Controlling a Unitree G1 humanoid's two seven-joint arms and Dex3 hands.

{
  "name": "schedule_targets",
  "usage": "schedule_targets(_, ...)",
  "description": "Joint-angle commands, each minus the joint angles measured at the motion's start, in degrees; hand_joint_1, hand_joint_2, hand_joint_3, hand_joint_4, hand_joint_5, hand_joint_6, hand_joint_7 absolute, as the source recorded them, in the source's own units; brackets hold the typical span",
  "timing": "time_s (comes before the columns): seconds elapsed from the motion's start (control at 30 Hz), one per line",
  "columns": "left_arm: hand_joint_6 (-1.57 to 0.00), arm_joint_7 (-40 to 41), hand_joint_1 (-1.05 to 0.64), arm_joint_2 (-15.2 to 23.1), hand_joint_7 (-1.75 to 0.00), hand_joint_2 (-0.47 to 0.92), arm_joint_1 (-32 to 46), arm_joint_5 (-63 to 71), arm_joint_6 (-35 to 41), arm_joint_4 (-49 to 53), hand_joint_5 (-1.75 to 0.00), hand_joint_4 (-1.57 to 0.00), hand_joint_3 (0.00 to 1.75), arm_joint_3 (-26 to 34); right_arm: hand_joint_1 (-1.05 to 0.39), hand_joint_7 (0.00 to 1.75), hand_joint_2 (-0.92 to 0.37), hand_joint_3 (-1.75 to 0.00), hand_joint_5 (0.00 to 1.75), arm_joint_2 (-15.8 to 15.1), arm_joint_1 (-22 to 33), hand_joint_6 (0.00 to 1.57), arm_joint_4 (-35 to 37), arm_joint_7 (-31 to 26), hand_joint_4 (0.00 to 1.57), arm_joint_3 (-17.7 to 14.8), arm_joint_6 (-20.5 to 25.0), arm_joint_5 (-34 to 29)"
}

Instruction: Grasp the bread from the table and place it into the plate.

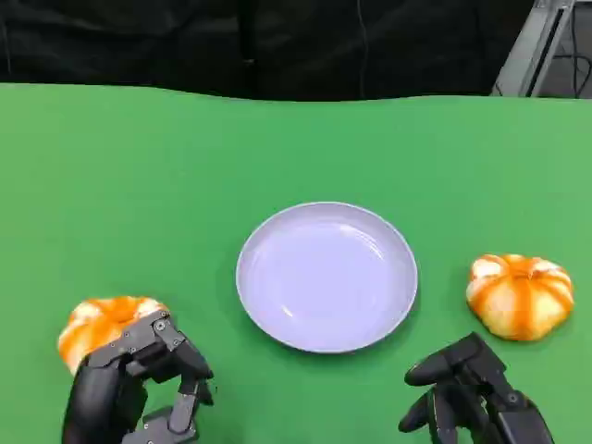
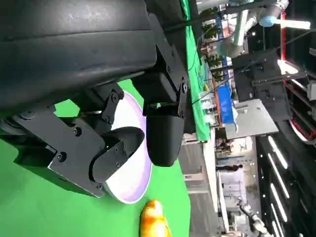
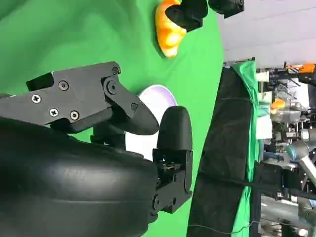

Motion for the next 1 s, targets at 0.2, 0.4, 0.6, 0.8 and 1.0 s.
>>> schedule_targets(0.2, -0.83, -0.1, -0.02, 0.6, -1.45, 0.49, 0.2, -0.1, -0.1, -0.4, -1.63, -0.86, 1.22, 0.6, -0.27, 1.75, -0.92, -0.99, 1.75, -0.4, 0.2, 0.13, 0.1, 0.1, 0.30, -0.3, -0.5, 0.6)
schedule_targets(0.4, -0.84, 0.2, -0.02, 0.5, -1.43, 0.49, 0.3, -0.1, 0.3, -0.7, -1.62, -0.86, 1.21, 0.7, -0.26, 1.75, -0.92, -0.99, 1.75, -0.3, 0.4, 0.14, -0.5, -0.2, 0.31, -0.2, 0.2, 0.3)
schedule_targets(0.6, -0.85, -2.0, -0.01, 0.2, -1.26, 0.53, 0.4, -3.8, 1.2, -1.0, -1.42, -0.85, 1.15, 0.4, -0.26, 1.75, -0.92, -1.00, 1.75, -0.4, 0.3, 0.14, -0.5, 0.0, 0.30, -0.2, 0.3, 0.4)
schedule_targets(0.8, -0.87, 4.9, -0.10, 0.7, -0.56, 0.85, 0.6, 5.6, 1.5, -2.6, -0.98, -0.75, 0.37, 2.1, -0.27, 1.75, -0.92, -0.99, 1.75, -0.1, 0.5, 0.14, -0.6, -0.4, 0.30, -0.1, 0.6, 0.5)
schedule_targets(1.0, -0.76, 11.2, -0.12, 3.5, -0.24, 0.92, 0.4, 16.7, 3.0, -4.2, -0.71, -0.68, 0.14, 3.7, -0.27, 1.75, -0.92, -0.99, 1.75, 0.0, 0.9, 0.14, -0.9, -0.4, 0.30, 0.2, 0.6, 0.2)
